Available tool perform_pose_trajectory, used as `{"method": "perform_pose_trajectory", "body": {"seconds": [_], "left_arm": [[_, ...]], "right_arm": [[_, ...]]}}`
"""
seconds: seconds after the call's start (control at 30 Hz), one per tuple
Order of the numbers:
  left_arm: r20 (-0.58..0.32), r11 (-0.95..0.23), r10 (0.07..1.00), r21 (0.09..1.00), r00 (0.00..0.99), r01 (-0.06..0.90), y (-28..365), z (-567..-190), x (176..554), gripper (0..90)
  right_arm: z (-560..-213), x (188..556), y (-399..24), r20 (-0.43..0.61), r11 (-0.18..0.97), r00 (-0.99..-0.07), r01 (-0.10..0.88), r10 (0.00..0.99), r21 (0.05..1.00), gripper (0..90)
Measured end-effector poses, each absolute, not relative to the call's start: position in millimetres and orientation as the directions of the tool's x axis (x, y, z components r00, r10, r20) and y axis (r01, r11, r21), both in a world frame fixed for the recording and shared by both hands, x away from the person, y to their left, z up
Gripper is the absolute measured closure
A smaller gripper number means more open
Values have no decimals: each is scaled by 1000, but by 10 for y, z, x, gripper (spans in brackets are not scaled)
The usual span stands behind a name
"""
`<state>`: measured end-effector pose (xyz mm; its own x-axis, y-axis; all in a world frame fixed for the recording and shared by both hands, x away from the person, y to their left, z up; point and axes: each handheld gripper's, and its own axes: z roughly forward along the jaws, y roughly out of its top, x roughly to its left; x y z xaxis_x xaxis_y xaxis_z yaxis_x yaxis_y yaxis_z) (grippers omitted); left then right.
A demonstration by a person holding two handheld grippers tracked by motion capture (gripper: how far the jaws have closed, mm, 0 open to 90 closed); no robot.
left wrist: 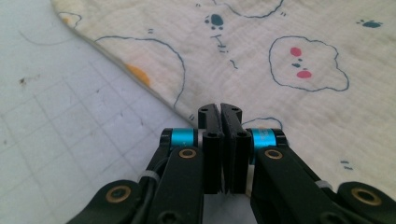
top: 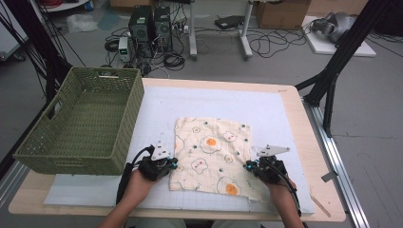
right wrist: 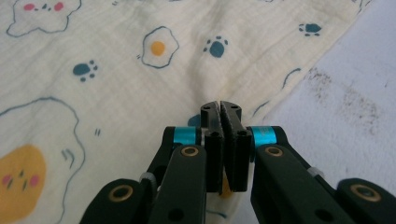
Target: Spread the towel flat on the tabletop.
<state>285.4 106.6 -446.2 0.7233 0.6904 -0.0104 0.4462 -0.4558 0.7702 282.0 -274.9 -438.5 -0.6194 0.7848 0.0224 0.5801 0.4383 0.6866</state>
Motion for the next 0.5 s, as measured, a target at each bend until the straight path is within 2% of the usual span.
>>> {"method": "perform_pose_trajectory", "body": {"seconds": [0.1,0.2,0.23,0.27,0.3,0.4,0.5], "left_arm": [[-26,-459,684,762,729,458,1106,-4448,2804,869],[-56,-437,688,764,724,475,1144,-4435,2780,841],[-70,-415,694,774,716,478,1161,-4430,2794,781],[-78,-397,701,783,708,479,1171,-4424,2808,663],[-94,-365,712,797,696,482,1185,-4415,2832,601],[-130,-292,735,826,666,483,1214,-4366,2961,512],[-126,-263,755,841,644,474,1208,-4322,3141,505]], "right_arm": [[-4357,2734,-2763,26,457,-636,582,771,672,868],[-4318,2699,-2779,17,450,-630,572,776,686,726],[-4305,2707,-2794,20,430,-621,565,783,704,704],[-4281,2717,-2812,25,408,-613,555,790,725,637],[-4267,2724,-2822,20,398,-605,549,796,735,591],[-4223,2747,-2856,12,358,-574,526,819,771,517],[-4194,2751,-2883,4,338,-553,516,833,787,487]]}}
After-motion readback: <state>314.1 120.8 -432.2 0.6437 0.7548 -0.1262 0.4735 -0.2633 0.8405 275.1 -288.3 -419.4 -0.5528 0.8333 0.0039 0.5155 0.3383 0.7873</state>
